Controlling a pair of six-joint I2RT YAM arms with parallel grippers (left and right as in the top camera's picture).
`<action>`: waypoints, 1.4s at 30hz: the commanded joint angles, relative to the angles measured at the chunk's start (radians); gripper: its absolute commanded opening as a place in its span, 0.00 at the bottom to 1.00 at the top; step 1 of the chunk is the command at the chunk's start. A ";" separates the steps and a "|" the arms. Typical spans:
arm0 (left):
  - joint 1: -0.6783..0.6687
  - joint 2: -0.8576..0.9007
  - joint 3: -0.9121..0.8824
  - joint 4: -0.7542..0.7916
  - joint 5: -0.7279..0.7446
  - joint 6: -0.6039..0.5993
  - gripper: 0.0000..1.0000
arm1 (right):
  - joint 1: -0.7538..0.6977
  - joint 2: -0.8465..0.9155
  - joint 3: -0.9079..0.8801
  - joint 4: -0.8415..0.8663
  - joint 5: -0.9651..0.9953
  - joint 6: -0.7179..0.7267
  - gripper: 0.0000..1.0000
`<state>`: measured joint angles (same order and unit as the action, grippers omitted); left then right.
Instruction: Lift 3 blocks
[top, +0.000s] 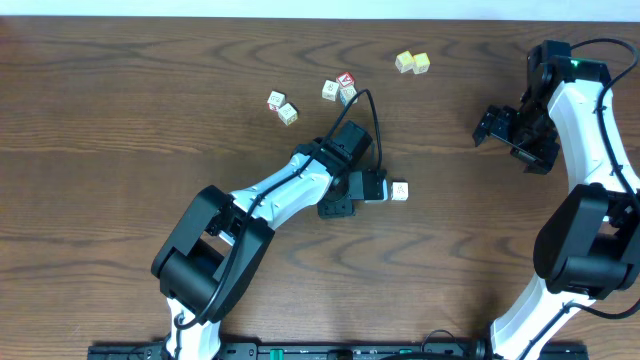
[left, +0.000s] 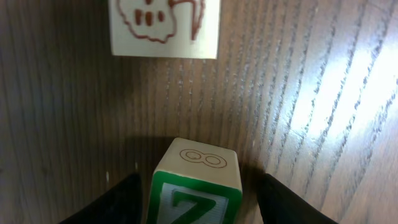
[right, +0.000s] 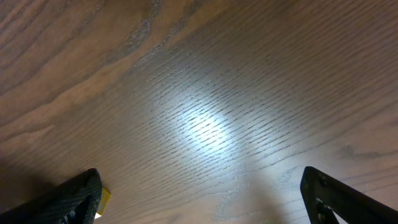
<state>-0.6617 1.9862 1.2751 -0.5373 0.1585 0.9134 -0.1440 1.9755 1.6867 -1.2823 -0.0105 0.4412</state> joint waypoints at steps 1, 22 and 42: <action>0.006 -0.010 -0.003 0.002 0.003 -0.076 0.58 | -0.002 -0.032 0.015 0.000 0.006 0.014 0.99; 0.006 -0.013 0.026 0.077 -0.057 -0.576 0.45 | -0.002 -0.032 0.015 0.000 0.006 0.014 0.99; 0.061 -0.042 0.033 0.098 -0.042 -1.082 0.41 | -0.002 -0.032 0.015 0.000 0.006 0.014 0.99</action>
<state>-0.6231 1.9831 1.2758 -0.4438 0.1055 -0.0307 -0.1440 1.9755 1.6867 -1.2823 -0.0105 0.4412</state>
